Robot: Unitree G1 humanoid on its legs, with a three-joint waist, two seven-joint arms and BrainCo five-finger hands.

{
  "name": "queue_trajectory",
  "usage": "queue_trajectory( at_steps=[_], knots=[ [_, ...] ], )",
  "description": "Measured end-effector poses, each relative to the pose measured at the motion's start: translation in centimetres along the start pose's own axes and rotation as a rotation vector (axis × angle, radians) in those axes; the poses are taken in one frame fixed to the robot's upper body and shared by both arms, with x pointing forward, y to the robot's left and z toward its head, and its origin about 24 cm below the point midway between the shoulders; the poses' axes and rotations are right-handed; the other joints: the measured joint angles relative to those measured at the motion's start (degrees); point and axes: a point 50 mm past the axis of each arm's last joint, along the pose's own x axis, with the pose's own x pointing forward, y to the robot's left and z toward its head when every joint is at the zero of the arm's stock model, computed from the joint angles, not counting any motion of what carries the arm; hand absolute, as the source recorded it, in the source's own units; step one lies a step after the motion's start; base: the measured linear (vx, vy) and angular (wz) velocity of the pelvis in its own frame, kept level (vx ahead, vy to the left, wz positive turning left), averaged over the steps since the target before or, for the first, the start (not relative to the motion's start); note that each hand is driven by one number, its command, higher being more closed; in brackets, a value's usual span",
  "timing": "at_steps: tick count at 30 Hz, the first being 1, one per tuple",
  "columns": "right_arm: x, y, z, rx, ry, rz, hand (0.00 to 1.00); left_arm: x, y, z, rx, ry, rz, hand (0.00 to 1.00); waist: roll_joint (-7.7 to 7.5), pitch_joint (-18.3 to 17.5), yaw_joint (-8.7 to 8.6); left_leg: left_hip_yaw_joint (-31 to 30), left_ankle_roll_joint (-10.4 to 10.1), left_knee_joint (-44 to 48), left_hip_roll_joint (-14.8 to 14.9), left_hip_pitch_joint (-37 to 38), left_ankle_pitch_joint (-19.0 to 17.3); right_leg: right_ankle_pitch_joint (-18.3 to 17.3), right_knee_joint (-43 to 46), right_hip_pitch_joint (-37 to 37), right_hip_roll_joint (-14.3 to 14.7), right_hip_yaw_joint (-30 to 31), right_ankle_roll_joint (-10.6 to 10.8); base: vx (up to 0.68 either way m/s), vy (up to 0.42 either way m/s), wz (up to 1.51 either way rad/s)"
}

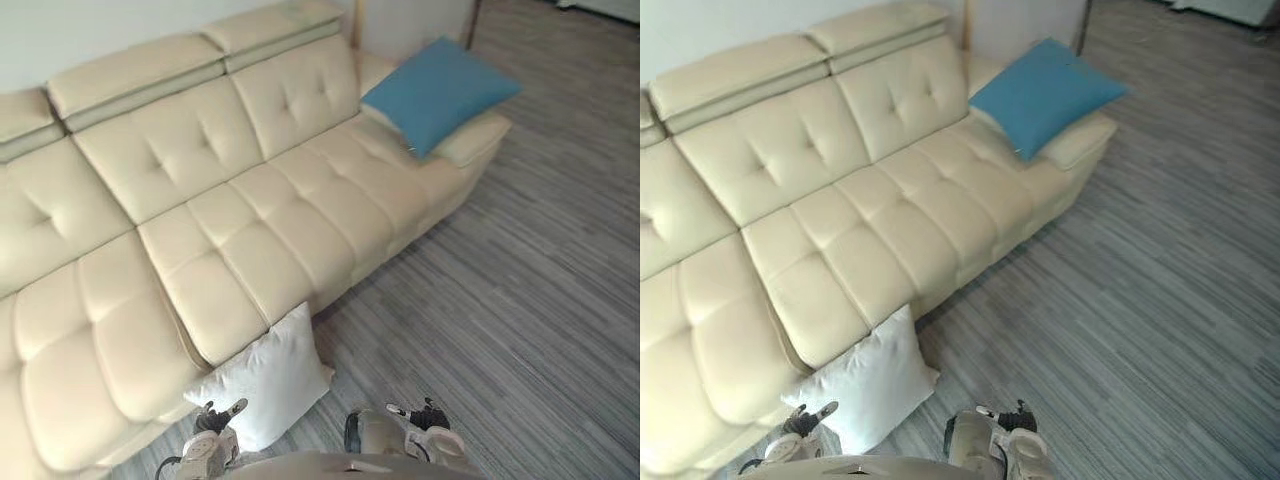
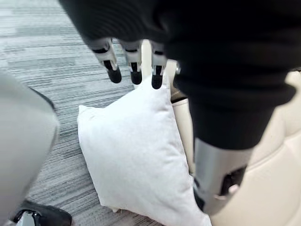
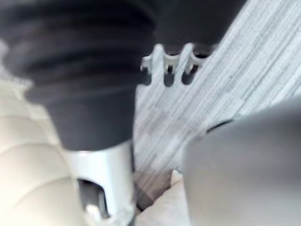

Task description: Pick up cushions and gather them together orderly.

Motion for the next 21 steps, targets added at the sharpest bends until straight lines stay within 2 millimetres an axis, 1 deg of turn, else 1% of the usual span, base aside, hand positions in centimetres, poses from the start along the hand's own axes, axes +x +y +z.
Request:
queue_trajectory(
  at_steps=[1,2,3,4,5,6,7,8,9,10,11,12,13,14,16,19,20,21],
  knots=[
    [-0.1,-0.1,-0.3,-0.001,0.007,-0.001,0.00,0.0,0.1,0.2,0.001,-0.007,0.002,0.00,0.04,0.08,-0.02,2.55,-1.88,6.67,1.38,-3.31,1.70,-0.25,-1.50,2.83,-0.19,-2.91,-0.44,0.20,-0.120,0.96],
    [-0.1,0.0,-0.4,0.000,0.010,-0.001,0.00,0.1,0.2,0.3,0.003,-0.011,0.003,0.00,-0.13,0.18,0.10,3.85,-2.03,8.58,2.04,-4.05,2.50,-0.40,-1.81,3.82,-0.42,-3.88,-0.66,0.20,-0.118,1.19],
    [-0.2,0.2,-0.5,0.012,0.017,0.004,0.00,0.1,0.3,0.7,0.006,-0.025,0.005,0.00,-0.86,0.35,0.23,8.81,-1.64,11.58,4.04,-5.96,4.78,-0.50,-2.75,6.64,-1.33,-6.70,-0.81,0.12,-0.057,1.07],
    [-0.2,0.2,-0.7,0.014,0.019,0.003,0.00,0.1,0.2,0.9,0.009,-0.032,0.004,0.00,-1.18,0.41,-0.01,10.97,-1.32,11.68,4.76,-6.68,4.96,-0.48,-3.20,7.46,-2.02,-8.31,-0.83,0.11,-0.020,1.38],
    [-0.2,0.2,-0.6,0.017,0.017,0.002,0.00,0.2,-0.1,1.3,0.024,-0.045,-0.008,0.00,-1.15,0.47,-0.13,15.12,-1.01,10.93,5.89,-7.27,3.80,-0.48,-3.64,8.08,-3.17,-10.01,-0.84,0.05,0.065,1.06],
    [-0.2,0.0,-0.5,0.019,0.015,-0.001,0.00,0.2,-0.5,1.5,0.036,-0.052,-0.021,0.00,-1.11,0.47,-0.11,18.30,-1.02,9.89,6.34,-7.59,2.77,-0.47,-3.77,8.20,-3.85,-10.88,-0.82,0.03,0.091,1.22],
    [-0.1,-0.1,-0.4,0.039,0.013,-0.010,0.00,0.2,-0.9,1.5,0.048,-0.055,-0.035,0.00,-0.85,0.45,-0.25,23.99,-0.52,6.24,6.87,-7.85,3.08,-0.35,-3.61,8.25,-4.94,-12.81,-0.59,0.01,0.116,1.19],
    [-0.1,-0.2,-0.5,0.066,0.017,-0.014,0.00,0.2,-1.1,1.6,0.060,-0.056,-0.043,0.00,-0.94,0.37,-0.52,26.66,-0.30,3.20,6.72,-7.63,2.78,0.16,-4.00,8.38,-5.21,-13.43,0.23,-0.02,0.147,1.38],
    [-0.2,-0.1,-0.6,0.082,0.022,-0.014,0.00,0.2,-1.0,1.8,0.080,-0.066,-0.048,0.00,-1.67,0.37,-0.45,27.26,0.00,-2.28,4.79,-5.95,2.91,0.96,-6.55,9.04,-5.17,-12.82,1.46,-0.04,0.176,1.14],
    [-0.3,0.5,-0.7,0.091,0.028,-0.004,0.00,0.3,-0.2,2.0,0.102,-0.069,-0.033,0.00,-2.91,0.38,-0.25,26.40,0.93,-5.67,3.54,-5.50,3.37,1.78,-8.34,9.36,-5.35,-12.65,1.84,-0.06,0.149,0.78],
    [-0.3,0.6,-0.8,0.094,0.032,0.000,0.00,0.4,0.1,1.9,0.108,-0.068,-0.025,0.00,-3.41,0.36,-0.16,25.98,1.19,-6.29,2.95,-5.49,4.06,2.42,-9.03,9.59,-5.50,-12.61,1.85,-0.04,0.108,0.36],
    [-0.3,0.7,-1.0,0.094,0.039,0.000,0.00,0.4,0.7,1.6,0.114,-0.057,-0.013,0.00,-3.63,0.24,-0.19,25.83,1.53,-7.56,2.53,-4.96,4.74,3.53,-10.35,10.21,-5.46,-12.15,1.76,-0.02,0.076,0.15],
    [-0.3,0.5,-1.3,0.095,0.050,-0.005,0.00,0.4,1.0,1.2,0.119,-0.042,-0.005,0.00,-3.69,0.22,-0.27,25.76,1.85,-8.91,1.81,-3.93,5.36,4.32,-11.87,11.38,-5.52,-11.85,2.15,-0.04,0.104,0.09],
    [-0.3,0.2,-1.6,0.103,0.067,-0.017,0.00,0.3,1.2,0.8,0.121,-0.028,-0.001,0.00,-3.65,0.08,-0.25,25.80,2.32,-10.38,0.96,-2.96,6.03,5.11,-13.40,12.34,-5.69,-11.59,2.30,-0.03,0.083,0.05],
    [-0.4,0.1,-1.8,0.101,0.070,-0.021,0.00,0.3,1.3,0.6,0.124,-0.019,0.000,0.00,-3.56,-0.02,-0.26,25.76,2.56,-11.97,0.13,-2.71,6.80,6.06,-14.40,12.67,-5.84,-11.24,2.43,-0.07,0.069,0.01],
    [-0.4,0.1,-1.9,0.091,0.073,-0.018,0.00,0.3,1.4,0.6,0.126,-0.019,0.002,0.00,-3.89,0.11,-0.29,25.26,2.90,-12.50,-0.65,-2.61,7.44,6.20,-13.76,12.53,-6.52,-11.17,2.60,-0.09,0.027,0.10],
    [-0.5,0.1,-2.1,0.089,0.074,-0.018,0.00,0.3,1.5,0.6,0.127,-0.017,0.003,0.00,-3.84,0.16,-0.61,24.12,2.98,-12.77,-0.86,-2.67,7.63,6.20,-12.01,12.25,-6.92,-10.97,2.60,-0.11,0.004,0.31],
    [-0.5,0.0,-2.0,0.087,0.071,-0.018,0.00,0.3,1.5,0.5,0.127,-0.017,0.003,0.00,-3.88,0.20,-0.66,23.00,3.08,-12.72,-0.95,-2.69,7.73,6.19,-10.12,11.81,-6.87,-8.79,2.58,-0.13,0.015,0.50]
  ],
)
